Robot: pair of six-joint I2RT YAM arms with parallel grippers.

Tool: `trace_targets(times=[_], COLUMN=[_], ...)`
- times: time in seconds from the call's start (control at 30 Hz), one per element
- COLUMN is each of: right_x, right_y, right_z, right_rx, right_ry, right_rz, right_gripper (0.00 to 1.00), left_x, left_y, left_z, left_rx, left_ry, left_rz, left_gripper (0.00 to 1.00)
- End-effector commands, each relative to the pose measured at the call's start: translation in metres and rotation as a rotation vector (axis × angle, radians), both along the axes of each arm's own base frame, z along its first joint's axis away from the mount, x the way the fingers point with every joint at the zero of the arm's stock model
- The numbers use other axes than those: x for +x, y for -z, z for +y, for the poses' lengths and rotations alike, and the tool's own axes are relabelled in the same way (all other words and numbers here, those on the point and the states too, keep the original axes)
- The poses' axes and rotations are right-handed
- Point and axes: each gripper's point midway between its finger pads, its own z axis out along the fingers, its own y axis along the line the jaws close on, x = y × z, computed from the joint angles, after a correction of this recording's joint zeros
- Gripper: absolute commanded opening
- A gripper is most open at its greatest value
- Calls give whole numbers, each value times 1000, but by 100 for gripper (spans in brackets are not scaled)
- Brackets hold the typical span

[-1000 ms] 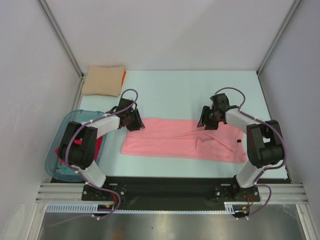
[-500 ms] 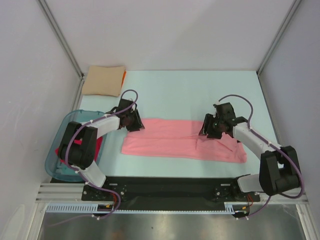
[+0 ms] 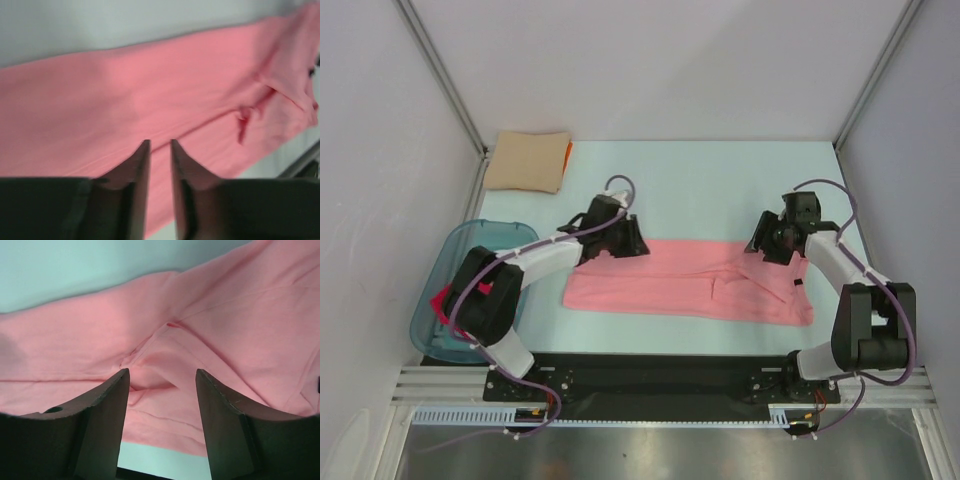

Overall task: Fold and stack the t-shirts
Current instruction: Fold the tshirt

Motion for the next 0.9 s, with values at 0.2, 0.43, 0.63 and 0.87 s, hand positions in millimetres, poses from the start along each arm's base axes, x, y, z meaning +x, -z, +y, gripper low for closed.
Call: trace_targets(times=[0.2, 0.43, 0.63, 0.87], right_x=[13, 5, -9, -21], right_y=[-22, -31, -19, -12], right_z=[-24, -26, -29, -33], right_rx=[23, 40, 24, 38], right_ry=[106, 140, 146, 181], right_rz=[-24, -69, -55, -39], right_gripper=[56, 56, 62, 63], left_x=[31, 36, 21, 7], left_y=[-60, -30, -13, -28], left_z=[-185, -230, -245, -262], left_rx=[-122, -107, -141, -76], left_ry=[203, 154, 238, 434], left_rz=[-267, -238, -150, -313], left_gripper=[12, 7, 18, 53])
